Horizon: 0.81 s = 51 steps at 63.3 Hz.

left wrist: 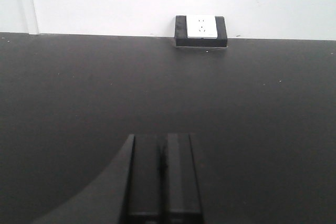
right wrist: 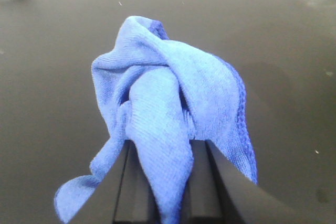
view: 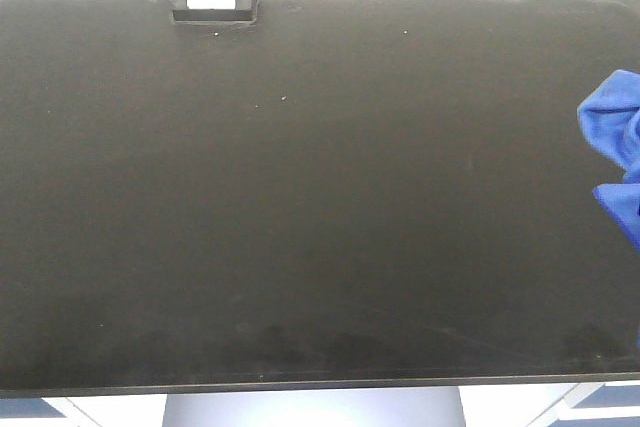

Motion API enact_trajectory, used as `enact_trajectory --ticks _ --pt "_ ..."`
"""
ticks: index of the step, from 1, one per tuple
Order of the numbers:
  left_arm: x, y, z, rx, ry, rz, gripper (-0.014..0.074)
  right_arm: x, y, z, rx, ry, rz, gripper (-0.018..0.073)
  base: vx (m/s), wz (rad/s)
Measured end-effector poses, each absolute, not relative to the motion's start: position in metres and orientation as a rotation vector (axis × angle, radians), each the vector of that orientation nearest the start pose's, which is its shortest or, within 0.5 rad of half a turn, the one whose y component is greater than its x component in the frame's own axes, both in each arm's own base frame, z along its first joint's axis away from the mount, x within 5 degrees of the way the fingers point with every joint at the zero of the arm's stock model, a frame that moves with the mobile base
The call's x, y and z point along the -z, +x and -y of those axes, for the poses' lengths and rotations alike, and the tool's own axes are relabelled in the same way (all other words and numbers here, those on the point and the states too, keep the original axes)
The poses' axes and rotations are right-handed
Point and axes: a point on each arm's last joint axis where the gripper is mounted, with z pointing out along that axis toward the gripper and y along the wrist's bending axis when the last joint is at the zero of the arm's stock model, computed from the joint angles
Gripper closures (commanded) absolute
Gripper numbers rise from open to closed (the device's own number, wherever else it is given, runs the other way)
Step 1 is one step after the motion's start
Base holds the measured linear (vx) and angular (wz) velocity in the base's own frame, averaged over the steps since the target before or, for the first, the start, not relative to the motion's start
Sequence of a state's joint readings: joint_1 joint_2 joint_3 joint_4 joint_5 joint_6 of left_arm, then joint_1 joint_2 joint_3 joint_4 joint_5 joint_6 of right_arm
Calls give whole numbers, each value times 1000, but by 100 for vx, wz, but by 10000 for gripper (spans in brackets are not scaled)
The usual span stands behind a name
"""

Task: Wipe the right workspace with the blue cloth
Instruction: 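Lower the blue cloth toward the counter surface with the right gripper, then wipe the cloth back and forth across the counter with the right gripper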

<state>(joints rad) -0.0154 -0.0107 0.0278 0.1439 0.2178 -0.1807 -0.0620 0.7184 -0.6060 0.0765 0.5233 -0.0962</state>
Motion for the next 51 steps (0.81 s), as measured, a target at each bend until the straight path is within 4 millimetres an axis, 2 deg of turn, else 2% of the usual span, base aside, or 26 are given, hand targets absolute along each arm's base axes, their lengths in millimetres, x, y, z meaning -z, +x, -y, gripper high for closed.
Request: enact_trajectory --ticks 6,20,35,41,51 --pt "-185 56 -2 15 -44 -1716 602 -293 159 7 23 8 -2187 567 0 0" --pt "-185 56 -2 15 -44 -1716 602 -244 207 10 10 33 -2347 567 0 0" --pt "-185 56 -2 15 -44 -1716 602 -207 241 8 -3 45 -2388 567 0 0" --pt "-185 56 -2 15 -44 -1716 602 -192 252 -7 -29 -21 -2399 567 0 -1" --pt "-185 56 -2 15 -44 -1716 602 -164 264 -58 -113 -213 -2378 564 0 0"
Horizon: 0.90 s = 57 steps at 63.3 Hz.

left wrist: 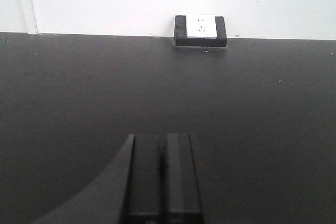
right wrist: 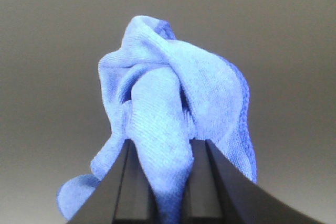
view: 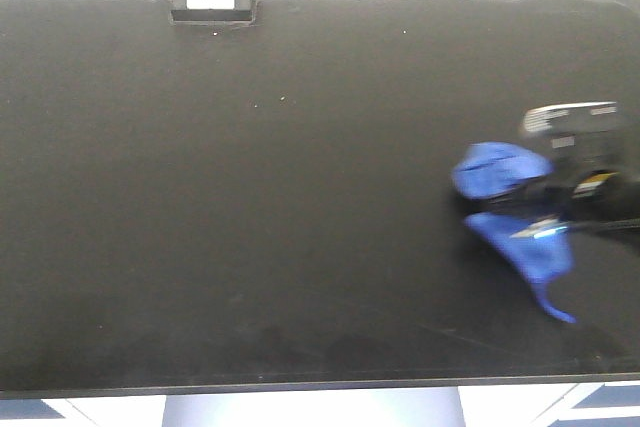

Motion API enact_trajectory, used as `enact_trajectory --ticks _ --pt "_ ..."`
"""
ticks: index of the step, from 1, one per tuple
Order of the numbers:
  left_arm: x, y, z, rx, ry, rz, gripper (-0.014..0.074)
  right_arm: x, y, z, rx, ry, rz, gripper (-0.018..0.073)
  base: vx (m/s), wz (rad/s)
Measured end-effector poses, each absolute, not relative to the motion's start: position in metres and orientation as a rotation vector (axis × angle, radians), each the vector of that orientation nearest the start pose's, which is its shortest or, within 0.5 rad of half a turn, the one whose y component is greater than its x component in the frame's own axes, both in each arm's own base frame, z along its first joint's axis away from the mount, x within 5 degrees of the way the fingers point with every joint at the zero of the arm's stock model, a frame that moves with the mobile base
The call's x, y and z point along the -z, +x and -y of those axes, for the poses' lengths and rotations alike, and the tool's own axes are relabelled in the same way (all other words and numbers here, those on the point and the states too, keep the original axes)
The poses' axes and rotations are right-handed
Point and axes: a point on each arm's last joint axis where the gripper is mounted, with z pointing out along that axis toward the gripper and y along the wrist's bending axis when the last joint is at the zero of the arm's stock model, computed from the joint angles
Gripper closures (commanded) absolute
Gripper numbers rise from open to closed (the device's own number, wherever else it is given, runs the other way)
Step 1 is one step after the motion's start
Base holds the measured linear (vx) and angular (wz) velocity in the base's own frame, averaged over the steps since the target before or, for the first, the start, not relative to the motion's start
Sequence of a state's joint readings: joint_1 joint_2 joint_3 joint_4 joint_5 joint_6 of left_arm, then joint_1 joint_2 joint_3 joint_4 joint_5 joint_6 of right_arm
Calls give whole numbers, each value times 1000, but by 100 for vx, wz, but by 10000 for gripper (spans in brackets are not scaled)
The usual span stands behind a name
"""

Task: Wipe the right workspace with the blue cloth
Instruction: 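Wipe the cloth back and forth across the counter with the right gripper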

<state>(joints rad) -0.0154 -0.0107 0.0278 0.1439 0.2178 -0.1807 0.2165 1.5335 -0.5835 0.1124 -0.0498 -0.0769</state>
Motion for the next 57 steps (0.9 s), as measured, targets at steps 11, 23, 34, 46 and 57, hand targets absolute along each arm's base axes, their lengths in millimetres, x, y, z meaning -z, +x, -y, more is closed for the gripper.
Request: enact_trajectory --ticks 11,23,34,46,57 --pt "-185 56 -2 15 -44 -1716 602 -141 253 -139 -292 -423 -2303 559 0 0" --pt "-185 56 -2 15 -44 -1716 602 -135 236 -205 -428 -606 -2228 554 0 0" --pt "-185 56 -2 15 -44 -1716 602 -136 239 -208 -439 -544 -2237 554 0 0" --pt "-185 56 -2 15 -44 -1716 602 -132 270 -159 -281 -395 -2305 552 0 0" --pt "-185 56 -2 15 -44 -1716 602 -128 301 -70 -94 -114 -2400 552 0 0"
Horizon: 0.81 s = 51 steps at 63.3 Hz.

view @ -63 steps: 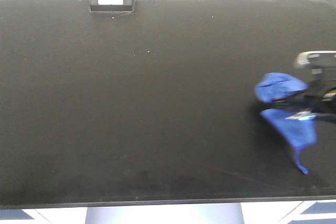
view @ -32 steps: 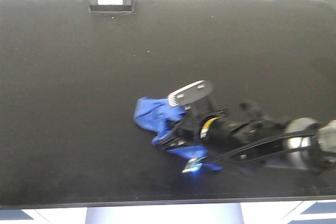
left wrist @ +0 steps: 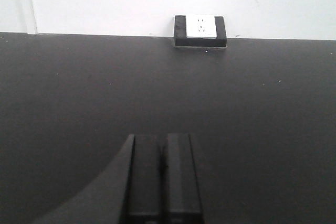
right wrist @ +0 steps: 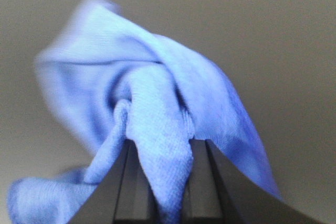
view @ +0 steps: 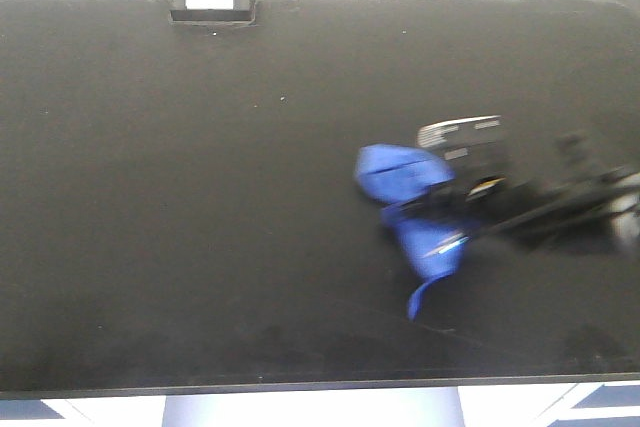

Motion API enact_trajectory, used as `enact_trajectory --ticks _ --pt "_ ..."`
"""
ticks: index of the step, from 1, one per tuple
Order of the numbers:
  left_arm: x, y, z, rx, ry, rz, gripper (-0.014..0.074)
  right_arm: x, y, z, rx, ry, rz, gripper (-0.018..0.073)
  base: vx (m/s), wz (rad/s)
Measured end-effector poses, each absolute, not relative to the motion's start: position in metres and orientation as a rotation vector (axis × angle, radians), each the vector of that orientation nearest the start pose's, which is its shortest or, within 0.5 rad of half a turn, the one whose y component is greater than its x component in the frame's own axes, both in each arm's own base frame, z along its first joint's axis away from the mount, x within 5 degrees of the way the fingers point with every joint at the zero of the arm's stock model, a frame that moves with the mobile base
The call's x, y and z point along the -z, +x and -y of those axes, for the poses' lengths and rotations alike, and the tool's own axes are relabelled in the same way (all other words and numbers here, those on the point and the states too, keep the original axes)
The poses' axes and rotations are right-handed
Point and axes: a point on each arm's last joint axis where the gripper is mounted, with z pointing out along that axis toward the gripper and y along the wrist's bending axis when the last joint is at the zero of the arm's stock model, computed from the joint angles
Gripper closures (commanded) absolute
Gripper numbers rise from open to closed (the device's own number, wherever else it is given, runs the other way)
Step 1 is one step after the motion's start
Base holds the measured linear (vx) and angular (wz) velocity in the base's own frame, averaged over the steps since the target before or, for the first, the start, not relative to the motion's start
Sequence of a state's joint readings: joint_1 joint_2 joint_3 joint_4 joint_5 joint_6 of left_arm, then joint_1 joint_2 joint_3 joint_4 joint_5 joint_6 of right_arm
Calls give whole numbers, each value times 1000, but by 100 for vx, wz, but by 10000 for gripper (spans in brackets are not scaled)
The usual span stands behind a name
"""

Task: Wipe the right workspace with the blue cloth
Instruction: 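Wipe the cloth back and forth across the counter with the right gripper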

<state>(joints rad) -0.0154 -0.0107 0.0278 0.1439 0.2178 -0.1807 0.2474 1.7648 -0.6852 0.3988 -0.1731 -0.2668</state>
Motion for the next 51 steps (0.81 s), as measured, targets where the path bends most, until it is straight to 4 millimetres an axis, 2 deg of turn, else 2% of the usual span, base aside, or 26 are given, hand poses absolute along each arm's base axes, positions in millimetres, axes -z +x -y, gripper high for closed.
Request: enact_trajectory --ticks 9,16,20,25,31,37,44,51 --pt "-185 56 -2 15 -44 -1716 602 -125 306 -1 9 116 -2444 552 0 0" --pt "-185 56 -2 15 -44 -1716 602 -126 303 34 54 254 -2446 552 0 0" --pt "-185 56 -2 15 -44 -1716 602 -126 302 46 70 303 -2444 552 0 0" --pt "-185 56 -2 15 -44 -1716 602 -125 301 48 71 313 -2446 552 0 0" --pt "-185 56 -2 15 -44 -1716 602 -125 303 37 55 269 -2450 552 0 -1" --pt "-185 56 -2 15 -44 -1716 602 -126 305 6 12 146 -2458 551 0 -1" --pt "-185 56 -2 15 -44 -1716 602 -126 302 -51 -65 -83 -2451 549 0 -1" --pt "-185 56 -2 15 -44 -1716 602 -127 289 -104 -135 -314 -2416 549 0 0"
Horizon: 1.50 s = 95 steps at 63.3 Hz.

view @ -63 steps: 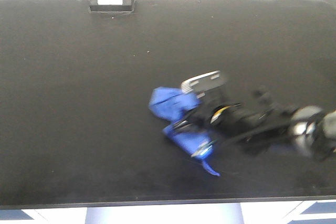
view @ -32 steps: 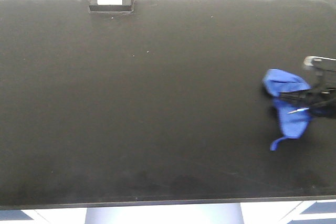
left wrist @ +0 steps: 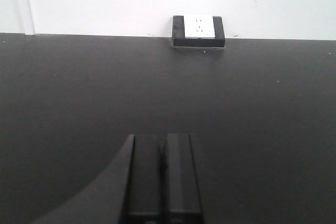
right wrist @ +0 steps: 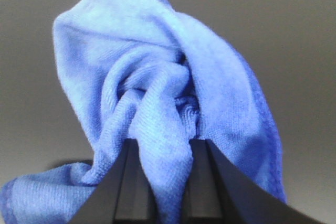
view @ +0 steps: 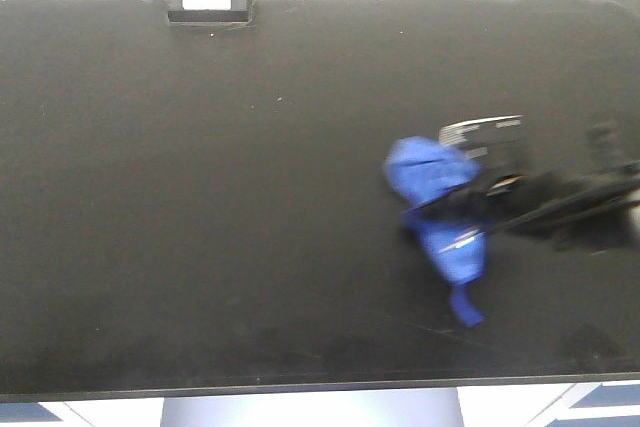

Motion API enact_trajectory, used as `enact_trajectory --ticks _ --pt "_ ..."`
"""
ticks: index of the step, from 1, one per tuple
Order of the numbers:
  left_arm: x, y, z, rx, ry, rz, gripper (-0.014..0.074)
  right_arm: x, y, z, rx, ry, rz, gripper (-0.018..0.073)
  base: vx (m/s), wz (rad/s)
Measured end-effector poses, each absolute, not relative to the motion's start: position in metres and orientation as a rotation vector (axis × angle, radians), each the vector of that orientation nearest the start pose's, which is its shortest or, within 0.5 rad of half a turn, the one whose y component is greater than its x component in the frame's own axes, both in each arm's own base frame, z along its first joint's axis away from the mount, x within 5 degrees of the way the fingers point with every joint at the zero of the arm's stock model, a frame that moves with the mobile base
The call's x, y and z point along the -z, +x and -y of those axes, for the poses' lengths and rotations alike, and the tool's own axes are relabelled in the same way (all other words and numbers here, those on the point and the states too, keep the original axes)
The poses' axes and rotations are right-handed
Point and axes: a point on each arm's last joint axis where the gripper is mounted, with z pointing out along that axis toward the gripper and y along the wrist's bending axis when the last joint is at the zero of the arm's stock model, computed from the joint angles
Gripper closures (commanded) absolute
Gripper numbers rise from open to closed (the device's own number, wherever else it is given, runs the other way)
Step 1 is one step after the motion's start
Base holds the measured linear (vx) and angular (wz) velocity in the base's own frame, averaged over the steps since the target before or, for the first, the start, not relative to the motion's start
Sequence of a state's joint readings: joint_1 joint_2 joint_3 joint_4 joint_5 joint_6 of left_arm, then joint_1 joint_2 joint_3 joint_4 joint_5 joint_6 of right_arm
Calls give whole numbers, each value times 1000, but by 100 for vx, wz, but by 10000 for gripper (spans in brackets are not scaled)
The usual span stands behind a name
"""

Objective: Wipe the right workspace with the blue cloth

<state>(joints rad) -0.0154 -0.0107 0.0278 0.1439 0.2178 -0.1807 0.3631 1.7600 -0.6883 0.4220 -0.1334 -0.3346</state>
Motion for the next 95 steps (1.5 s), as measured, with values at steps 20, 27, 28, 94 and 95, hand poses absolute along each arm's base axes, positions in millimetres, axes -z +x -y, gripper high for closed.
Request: enact_trajectory --ticks 20,27,28,94,95 --pt "-185 56 -2 15 -44 -1716 602 -135 260 -167 -213 -624 -2299 480 0 0" --pt "-185 56 -2 15 -44 -1716 602 -144 260 -166 -222 -617 -2274 382 0 0" --pt "-185 56 -2 15 -44 -1716 602 -146 260 -166 -221 -614 -2270 367 0 0" --pt "-185 56 -2 15 -44 -1716 602 -352 140 -90 -451 -522 -1688 5 0 0" --pt "-185 56 -2 15 -44 -1716 602 -355 136 -88 -453 -517 -1671 5 0 0"
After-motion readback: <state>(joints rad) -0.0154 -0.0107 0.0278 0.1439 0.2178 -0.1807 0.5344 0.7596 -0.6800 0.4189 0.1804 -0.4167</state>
